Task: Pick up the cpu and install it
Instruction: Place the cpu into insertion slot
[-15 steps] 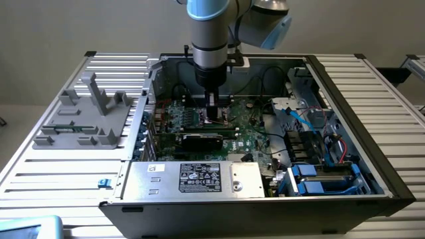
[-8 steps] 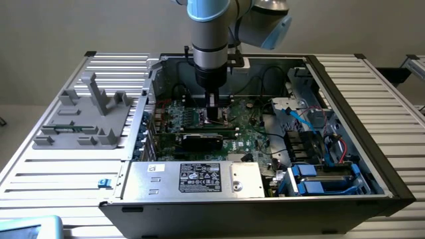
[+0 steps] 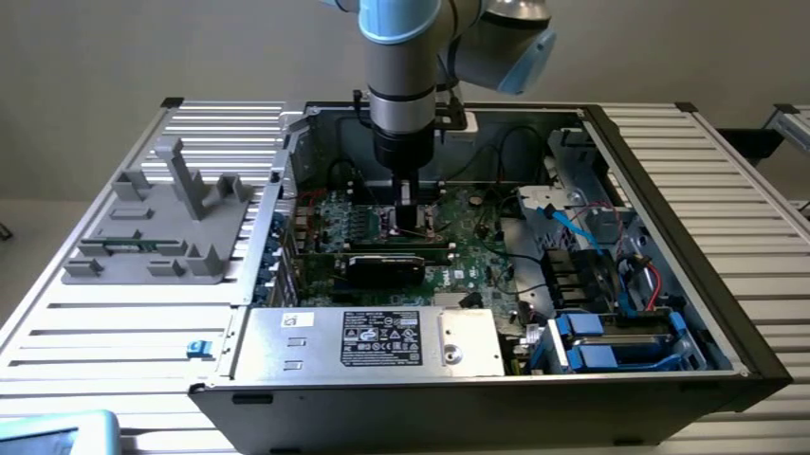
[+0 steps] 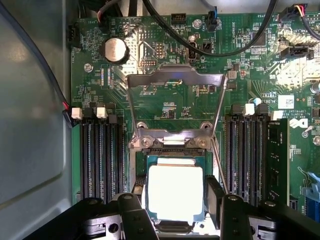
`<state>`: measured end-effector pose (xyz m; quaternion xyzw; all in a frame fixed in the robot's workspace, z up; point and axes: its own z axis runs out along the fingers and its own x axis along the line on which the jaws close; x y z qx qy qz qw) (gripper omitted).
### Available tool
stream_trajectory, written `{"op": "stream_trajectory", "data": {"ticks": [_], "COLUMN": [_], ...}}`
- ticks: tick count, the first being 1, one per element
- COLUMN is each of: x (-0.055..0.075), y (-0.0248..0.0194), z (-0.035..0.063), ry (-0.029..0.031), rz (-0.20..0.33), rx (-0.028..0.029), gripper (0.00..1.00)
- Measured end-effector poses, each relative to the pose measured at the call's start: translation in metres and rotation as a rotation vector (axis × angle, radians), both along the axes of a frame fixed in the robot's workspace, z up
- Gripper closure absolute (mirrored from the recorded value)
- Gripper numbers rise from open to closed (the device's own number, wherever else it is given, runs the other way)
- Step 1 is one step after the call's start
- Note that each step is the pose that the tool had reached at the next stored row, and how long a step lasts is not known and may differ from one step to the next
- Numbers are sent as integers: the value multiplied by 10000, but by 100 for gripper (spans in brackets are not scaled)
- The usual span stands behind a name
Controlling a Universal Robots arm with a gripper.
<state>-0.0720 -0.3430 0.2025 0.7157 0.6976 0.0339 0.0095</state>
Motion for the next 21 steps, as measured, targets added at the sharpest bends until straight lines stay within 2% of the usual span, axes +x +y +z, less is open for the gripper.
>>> {"op": "stream_trajectory", "data": {"ticks": [21], "x": [4], "y": [-7], "z": [-28], "ry": [3], "rz": [-10], "rx": [-2], "gripper": [44]}}
